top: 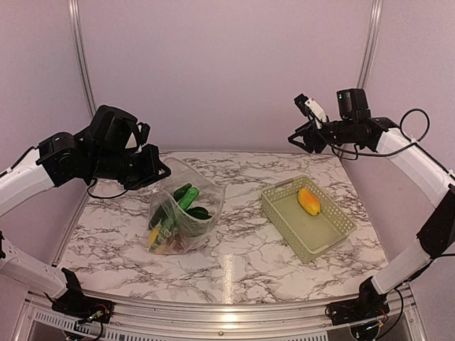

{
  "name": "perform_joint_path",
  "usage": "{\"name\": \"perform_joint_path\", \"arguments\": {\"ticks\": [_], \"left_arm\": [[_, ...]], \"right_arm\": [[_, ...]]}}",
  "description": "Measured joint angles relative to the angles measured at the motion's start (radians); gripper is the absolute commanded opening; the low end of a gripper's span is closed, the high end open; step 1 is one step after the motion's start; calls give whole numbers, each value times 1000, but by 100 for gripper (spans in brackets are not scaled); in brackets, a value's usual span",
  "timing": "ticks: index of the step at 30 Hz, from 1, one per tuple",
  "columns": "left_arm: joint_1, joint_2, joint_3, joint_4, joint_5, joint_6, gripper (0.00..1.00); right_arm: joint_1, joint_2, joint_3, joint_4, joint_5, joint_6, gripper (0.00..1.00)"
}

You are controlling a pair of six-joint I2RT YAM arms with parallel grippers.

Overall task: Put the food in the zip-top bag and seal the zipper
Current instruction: Pick up the fake fruit from the bin.

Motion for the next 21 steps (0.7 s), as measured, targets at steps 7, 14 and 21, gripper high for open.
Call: {"name": "perform_joint_path", "arguments": {"ticks": [7, 14, 21], "left_arm": [[0, -6, -26, -1, 8, 3, 0], [0, 1, -26, 0, 20, 22, 0], [0, 21, -26, 0, 27, 31, 0]], "right_arm": [[-29, 19, -107, -119, 163, -111, 42], [-32, 107, -249, -197, 295, -204, 45], [-32, 153, -284, -214, 375, -236, 54]]}}
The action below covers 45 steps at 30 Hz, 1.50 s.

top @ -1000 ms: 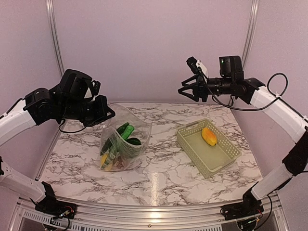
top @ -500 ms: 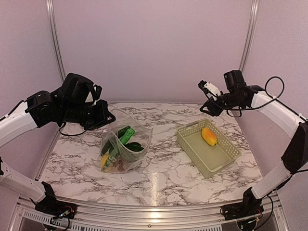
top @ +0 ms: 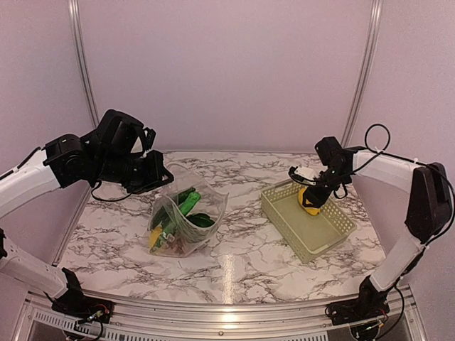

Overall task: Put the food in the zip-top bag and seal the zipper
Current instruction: Pick up the fake fruit from the bin.

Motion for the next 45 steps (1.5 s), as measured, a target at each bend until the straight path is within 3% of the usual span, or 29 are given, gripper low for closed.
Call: {"name": "perform_joint_path", "arguments": {"ticks": [20, 38, 41, 43, 45], "left_arm": [[0, -13, -21, 0, -15, -8, 0], [0, -13, -21, 0, -37, -4, 0], [0, -13, -21, 0, -40, -1, 0], [0, -13, -21, 0, -47, 3, 0], [0, -14, -21, 0, -50, 9, 0]], "right_arm": [[-5, 175, 58, 66, 152, 36, 60], [-10, 283, 248, 45, 196, 45, 59], [-11, 301, 238, 40, 198, 52, 61], [-11, 307, 227, 39, 200, 57, 74], [-11, 313, 219, 36, 204, 64, 79]]}}
